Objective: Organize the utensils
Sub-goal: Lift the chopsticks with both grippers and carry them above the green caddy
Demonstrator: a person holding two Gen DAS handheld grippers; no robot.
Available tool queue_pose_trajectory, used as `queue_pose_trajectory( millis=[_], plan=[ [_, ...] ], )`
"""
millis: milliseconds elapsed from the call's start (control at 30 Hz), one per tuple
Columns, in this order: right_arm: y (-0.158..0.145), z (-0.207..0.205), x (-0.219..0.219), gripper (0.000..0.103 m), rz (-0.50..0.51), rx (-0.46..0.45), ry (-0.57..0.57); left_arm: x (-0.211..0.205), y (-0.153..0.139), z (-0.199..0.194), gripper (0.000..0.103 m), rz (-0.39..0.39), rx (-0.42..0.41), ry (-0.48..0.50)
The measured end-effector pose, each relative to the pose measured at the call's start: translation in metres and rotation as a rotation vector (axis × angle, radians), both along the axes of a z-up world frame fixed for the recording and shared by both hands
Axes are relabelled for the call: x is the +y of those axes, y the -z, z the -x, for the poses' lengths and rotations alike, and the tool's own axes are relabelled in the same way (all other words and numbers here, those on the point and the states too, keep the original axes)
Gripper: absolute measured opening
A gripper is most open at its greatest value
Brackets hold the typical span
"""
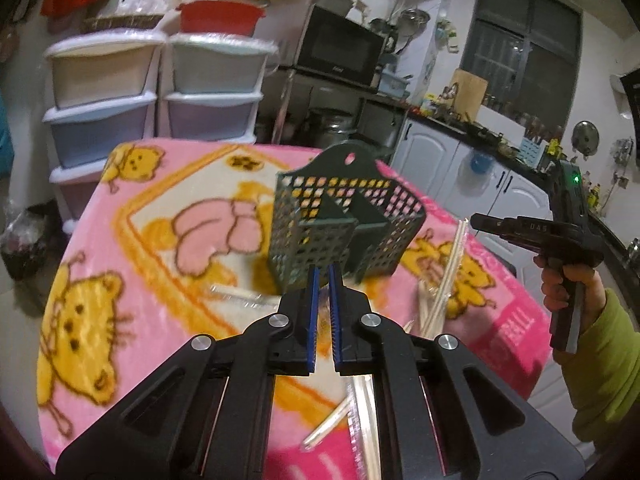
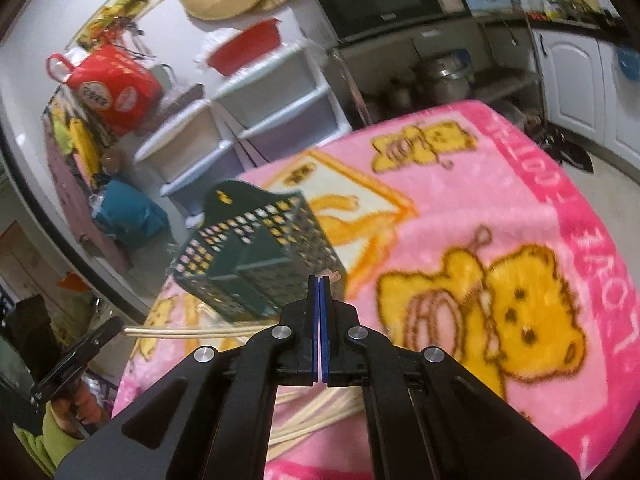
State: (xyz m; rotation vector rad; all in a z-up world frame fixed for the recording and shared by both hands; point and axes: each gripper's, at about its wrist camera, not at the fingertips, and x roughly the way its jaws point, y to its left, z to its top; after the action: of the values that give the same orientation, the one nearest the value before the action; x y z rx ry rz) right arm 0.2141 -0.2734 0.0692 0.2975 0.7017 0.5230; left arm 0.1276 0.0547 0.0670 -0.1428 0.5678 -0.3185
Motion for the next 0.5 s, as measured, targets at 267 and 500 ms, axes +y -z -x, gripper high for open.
queue_pose_trajectory(
  millis=[267, 500],
  plan=[
    [-0.036, 0.016, 0.010, 0.001, 0.010, -0.097, -0.027, -0.020, -0.025, -0.001, 0.001, -0.006, -0.062, 0.044],
    [-0.061, 0.019, 0.015, 0.001, 0.015, -0.157, -0.037, -0.033, -0.043, -0.006, 0.001, 0.014, -0.095, 0.068]
  ],
)
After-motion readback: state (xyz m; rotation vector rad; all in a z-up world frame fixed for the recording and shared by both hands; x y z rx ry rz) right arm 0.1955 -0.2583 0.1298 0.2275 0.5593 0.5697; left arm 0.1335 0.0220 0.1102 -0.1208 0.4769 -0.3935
